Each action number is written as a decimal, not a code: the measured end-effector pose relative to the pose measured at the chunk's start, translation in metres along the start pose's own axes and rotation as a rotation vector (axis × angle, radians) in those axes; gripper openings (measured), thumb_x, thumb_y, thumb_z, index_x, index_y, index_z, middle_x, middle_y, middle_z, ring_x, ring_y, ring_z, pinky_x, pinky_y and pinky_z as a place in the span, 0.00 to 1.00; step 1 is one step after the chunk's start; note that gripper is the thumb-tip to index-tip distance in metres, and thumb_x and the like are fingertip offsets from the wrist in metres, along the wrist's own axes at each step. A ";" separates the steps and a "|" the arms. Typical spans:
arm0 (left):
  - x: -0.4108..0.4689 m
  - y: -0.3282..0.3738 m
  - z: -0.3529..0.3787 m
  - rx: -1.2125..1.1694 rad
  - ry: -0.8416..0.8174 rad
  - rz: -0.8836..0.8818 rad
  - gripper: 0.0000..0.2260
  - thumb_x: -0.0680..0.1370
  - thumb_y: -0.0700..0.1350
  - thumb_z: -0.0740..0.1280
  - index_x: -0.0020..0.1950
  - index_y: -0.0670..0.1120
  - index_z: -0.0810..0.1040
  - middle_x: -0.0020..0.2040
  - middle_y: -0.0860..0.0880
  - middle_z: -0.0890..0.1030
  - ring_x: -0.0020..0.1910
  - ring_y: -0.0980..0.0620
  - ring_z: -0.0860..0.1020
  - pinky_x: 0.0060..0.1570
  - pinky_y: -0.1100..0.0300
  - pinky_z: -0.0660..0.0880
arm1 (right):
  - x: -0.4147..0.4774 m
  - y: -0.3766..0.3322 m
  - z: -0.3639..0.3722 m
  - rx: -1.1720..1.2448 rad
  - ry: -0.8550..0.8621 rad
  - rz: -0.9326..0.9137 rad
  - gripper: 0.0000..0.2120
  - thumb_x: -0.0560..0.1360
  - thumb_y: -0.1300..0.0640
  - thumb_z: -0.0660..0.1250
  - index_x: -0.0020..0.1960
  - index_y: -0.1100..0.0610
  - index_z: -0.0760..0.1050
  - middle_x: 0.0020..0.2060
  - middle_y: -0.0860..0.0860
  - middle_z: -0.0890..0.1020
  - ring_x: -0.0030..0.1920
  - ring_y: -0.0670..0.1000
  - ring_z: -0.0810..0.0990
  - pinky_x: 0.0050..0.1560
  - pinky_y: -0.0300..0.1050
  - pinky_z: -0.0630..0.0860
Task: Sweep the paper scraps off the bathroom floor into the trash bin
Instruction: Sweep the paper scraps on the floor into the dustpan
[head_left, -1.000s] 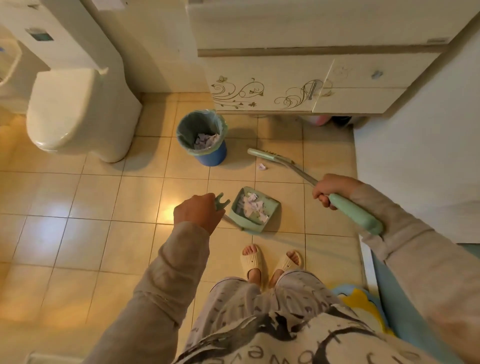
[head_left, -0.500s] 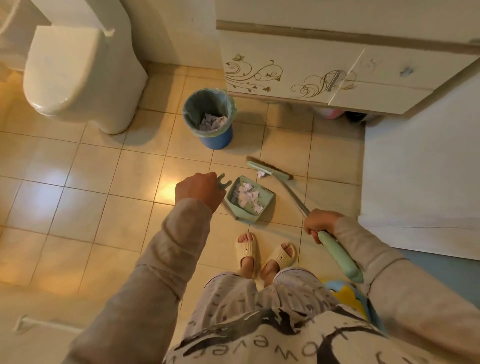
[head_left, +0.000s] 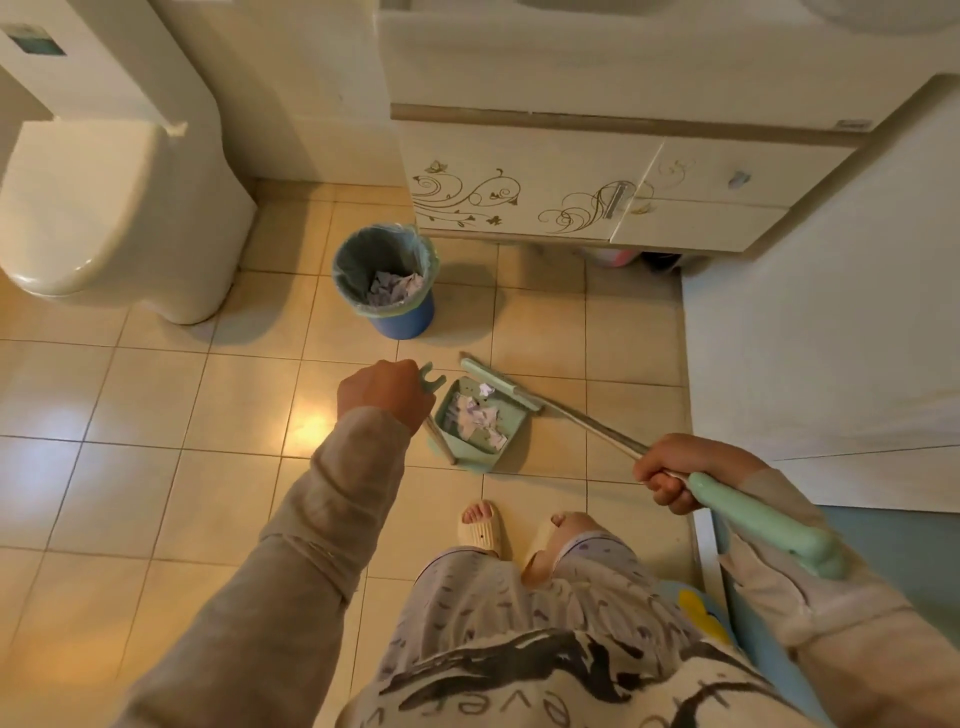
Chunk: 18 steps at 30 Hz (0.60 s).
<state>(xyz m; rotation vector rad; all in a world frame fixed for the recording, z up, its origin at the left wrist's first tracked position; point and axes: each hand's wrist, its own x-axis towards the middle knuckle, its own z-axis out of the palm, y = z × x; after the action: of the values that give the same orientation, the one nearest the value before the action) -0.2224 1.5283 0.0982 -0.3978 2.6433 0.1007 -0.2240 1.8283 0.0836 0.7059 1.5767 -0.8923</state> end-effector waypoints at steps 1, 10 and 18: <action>-0.001 0.001 0.000 -0.002 -0.004 -0.003 0.13 0.76 0.52 0.63 0.55 0.47 0.78 0.49 0.46 0.82 0.49 0.44 0.80 0.48 0.56 0.75 | 0.000 -0.002 0.000 -0.005 0.016 -0.011 0.19 0.76 0.68 0.55 0.28 0.57 0.61 0.12 0.50 0.65 0.11 0.45 0.63 0.17 0.28 0.60; -0.023 0.014 0.004 -0.040 -0.108 -0.112 0.13 0.77 0.52 0.63 0.56 0.47 0.79 0.50 0.47 0.82 0.49 0.47 0.80 0.53 0.55 0.77 | 0.001 -0.030 -0.014 -0.202 -0.002 -0.020 0.16 0.75 0.68 0.55 0.30 0.58 0.62 0.12 0.50 0.67 0.11 0.45 0.64 0.16 0.30 0.62; -0.028 0.036 -0.001 -0.041 -0.093 -0.234 0.15 0.75 0.53 0.66 0.59 0.48 0.78 0.50 0.48 0.81 0.48 0.49 0.78 0.53 0.56 0.75 | -0.009 -0.021 -0.105 -0.156 -0.140 0.049 0.13 0.78 0.68 0.54 0.36 0.59 0.63 0.13 0.50 0.65 0.11 0.44 0.62 0.14 0.27 0.59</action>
<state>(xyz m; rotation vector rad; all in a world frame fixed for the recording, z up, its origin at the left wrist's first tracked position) -0.2098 1.5701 0.1118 -0.6954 2.4868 0.0961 -0.2954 1.9065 0.1042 0.5575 1.4804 -0.7568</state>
